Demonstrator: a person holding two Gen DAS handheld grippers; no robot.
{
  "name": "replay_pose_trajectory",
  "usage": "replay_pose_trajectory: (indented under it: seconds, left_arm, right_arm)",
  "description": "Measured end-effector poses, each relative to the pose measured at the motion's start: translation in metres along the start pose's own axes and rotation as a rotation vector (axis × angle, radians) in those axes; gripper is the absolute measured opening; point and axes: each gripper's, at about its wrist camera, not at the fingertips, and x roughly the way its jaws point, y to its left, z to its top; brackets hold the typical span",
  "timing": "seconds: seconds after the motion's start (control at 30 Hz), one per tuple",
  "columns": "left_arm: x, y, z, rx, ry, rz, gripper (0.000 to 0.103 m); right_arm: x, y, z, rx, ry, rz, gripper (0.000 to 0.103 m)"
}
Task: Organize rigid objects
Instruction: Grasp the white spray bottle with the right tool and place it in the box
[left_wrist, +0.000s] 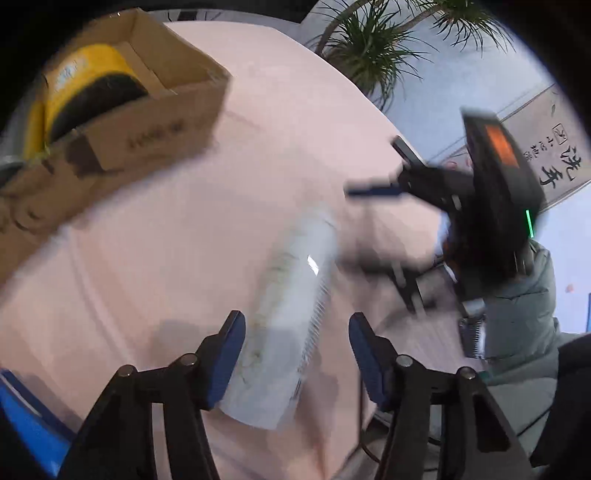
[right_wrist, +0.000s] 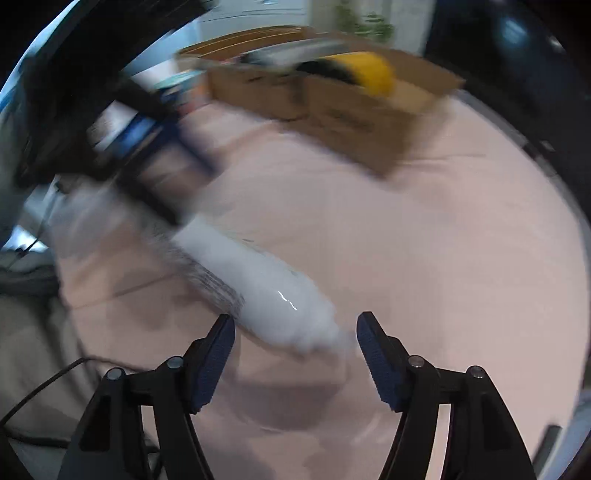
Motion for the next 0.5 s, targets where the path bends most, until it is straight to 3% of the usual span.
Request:
replay_pose_trajectory:
  seconds: [0.1,0.2,0.3,0.4,0.43,0.5]
  left_arm:
    - [0.007,-0.007,-0.009,-0.035,0.006,0.008,0.056]
    - [0.016,-0.005,-0.017,-0.088,0.035,0.04,0.055]
    - [0.025,-0.005,-0.023,-0.113,0.061,0.054,0.044]
    - [0.023,-0.003,-0.026,-0.131,0.028,0.07,0.044]
    - [0.021,-0.003,-0.026,-0.139,0.021,0.09,0.044]
    - [0.013,-0.004,-0.025,-0.141,-0.011,0.114,0.044]
  right_arm:
    - [-0.007,-0.035,-0.002,0.274,-0.014,0.026,0.066]
    - [-0.014,-0.043,-0.015,0.476,-0.058,0.19,0.066]
    - [-0.001,-0.032,-0.019,0.666,-0.077,0.371,0.066]
    - [0.021,-0.002,-0.011,0.72,-0.038,0.327,0.067]
    - [0.019,0.003,-0.008,0.715,-0.06,0.292,0.057]
    - [0.015,0.008,-0.004,0.709,-0.075,0.274,0.055]
